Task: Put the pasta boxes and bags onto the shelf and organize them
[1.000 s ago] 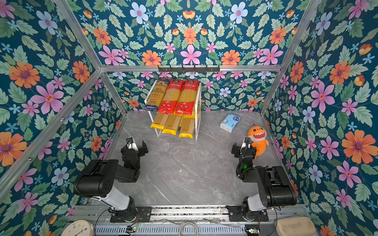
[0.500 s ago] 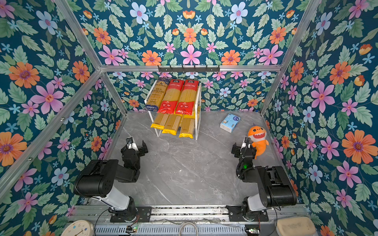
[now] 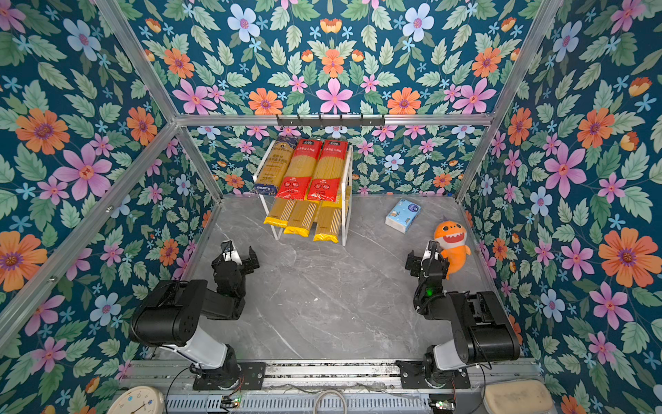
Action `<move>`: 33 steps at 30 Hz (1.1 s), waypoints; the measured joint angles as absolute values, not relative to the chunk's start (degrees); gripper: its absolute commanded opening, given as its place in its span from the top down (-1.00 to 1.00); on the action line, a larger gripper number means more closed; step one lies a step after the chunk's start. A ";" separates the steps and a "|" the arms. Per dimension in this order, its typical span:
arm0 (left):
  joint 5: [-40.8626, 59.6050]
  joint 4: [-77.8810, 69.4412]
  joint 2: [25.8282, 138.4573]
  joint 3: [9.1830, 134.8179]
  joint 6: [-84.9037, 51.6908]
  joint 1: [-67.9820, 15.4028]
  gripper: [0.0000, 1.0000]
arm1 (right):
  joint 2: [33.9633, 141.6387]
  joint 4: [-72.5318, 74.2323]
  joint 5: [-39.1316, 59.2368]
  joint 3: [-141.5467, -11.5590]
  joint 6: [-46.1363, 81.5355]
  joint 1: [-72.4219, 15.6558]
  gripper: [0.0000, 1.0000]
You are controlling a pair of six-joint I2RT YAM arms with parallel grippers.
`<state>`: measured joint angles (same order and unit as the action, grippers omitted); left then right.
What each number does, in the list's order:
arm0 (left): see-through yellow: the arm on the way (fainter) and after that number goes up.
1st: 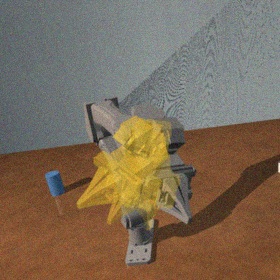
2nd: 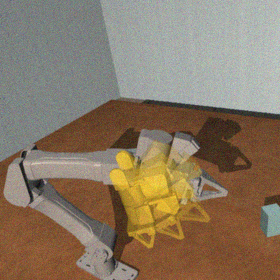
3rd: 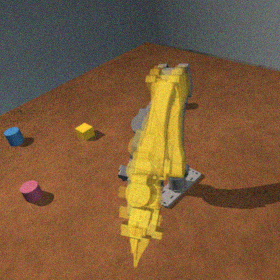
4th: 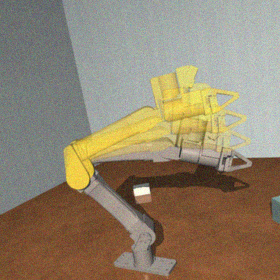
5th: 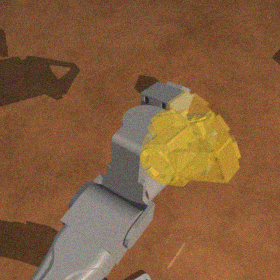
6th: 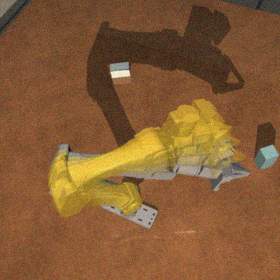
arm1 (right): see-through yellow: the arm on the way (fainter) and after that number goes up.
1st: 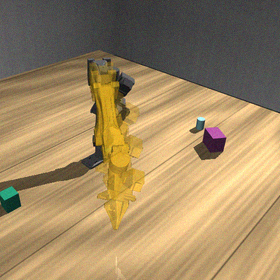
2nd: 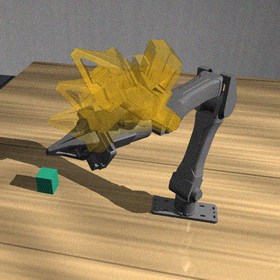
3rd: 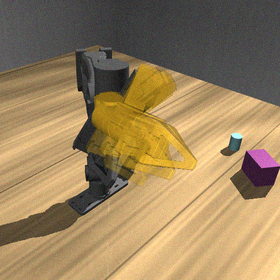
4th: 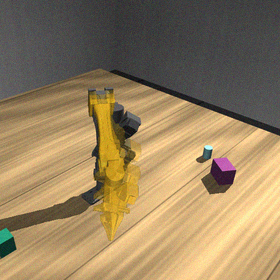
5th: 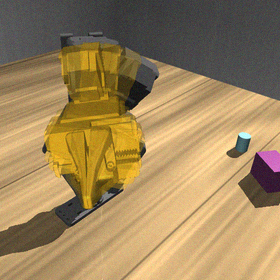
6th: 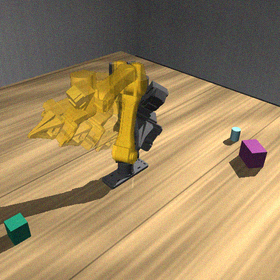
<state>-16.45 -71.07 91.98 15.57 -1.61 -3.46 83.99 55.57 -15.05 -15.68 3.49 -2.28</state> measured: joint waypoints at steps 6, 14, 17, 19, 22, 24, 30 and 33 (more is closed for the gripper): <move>-16.45 -71.07 91.98 15.57 -1.61 -3.46 -0.99 | 83.99 55.57 -15.05 -15.68 3.49 -2.28 -0.98; -16.45 -71.07 91.98 15.57 -1.61 -3.46 -0.99 | 83.99 55.57 -15.05 -15.68 3.49 -2.28 -0.98; -16.45 -71.07 91.98 15.57 -1.61 -3.46 -0.99 | 83.99 55.57 -15.05 -15.68 3.49 -2.28 -0.98; -16.45 -71.07 91.98 15.57 -1.61 -3.46 -0.99 | 83.99 55.57 -15.05 -15.68 3.49 -2.28 -0.98; -16.45 -71.07 91.98 15.57 -1.61 -3.46 -0.99 | 83.99 55.57 -15.05 -15.68 3.49 -2.28 -0.98; -16.45 -71.07 91.98 15.57 -1.61 -3.46 -0.99 | 83.99 55.57 -15.05 -15.68 3.49 -2.28 -0.98; -16.53 -71.07 92.01 15.57 -1.58 -3.81 -0.99 | 83.99 55.57 -15.05 -15.68 3.49 -2.28 -0.98; -16.71 -71.09 92.09 15.51 -1.52 -4.21 -0.99 | 83.99 55.57 -15.03 -15.68 3.49 -2.28 -0.98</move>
